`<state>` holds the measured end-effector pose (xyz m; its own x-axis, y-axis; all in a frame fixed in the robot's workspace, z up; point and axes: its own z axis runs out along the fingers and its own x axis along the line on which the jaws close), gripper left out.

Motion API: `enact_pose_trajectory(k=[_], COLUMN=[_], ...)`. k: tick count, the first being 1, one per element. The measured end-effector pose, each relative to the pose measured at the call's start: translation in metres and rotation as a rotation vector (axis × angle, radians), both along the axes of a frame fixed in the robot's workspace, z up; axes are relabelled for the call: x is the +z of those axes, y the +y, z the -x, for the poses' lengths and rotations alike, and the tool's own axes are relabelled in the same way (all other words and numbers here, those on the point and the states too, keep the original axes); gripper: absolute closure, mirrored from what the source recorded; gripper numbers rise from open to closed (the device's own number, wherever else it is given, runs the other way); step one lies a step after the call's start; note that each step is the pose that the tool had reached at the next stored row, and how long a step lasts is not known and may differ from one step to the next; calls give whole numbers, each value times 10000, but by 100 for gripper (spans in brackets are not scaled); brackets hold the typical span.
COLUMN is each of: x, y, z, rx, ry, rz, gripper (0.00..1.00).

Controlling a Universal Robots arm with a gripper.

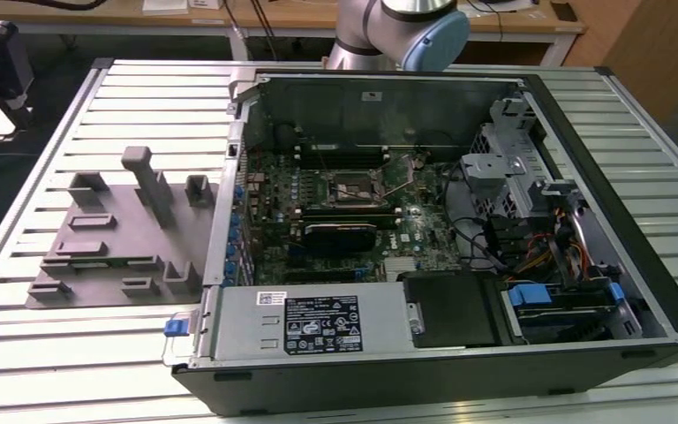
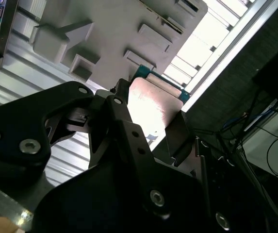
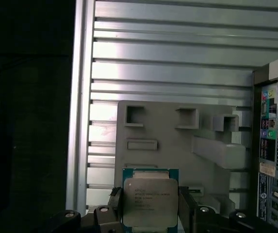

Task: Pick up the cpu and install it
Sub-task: 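Pick up the cpu and move it towards the insertion slot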

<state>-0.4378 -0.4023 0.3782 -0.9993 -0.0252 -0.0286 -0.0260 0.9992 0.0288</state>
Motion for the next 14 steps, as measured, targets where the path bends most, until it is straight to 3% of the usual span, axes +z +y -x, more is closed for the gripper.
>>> enact_pose_trajectory(k=[4, 14], x=[108, 110], y=[0, 0], z=[0, -46], rx=[0, 0], ry=[-2, -1], rz=[-1, 0], gripper=[45, 45])
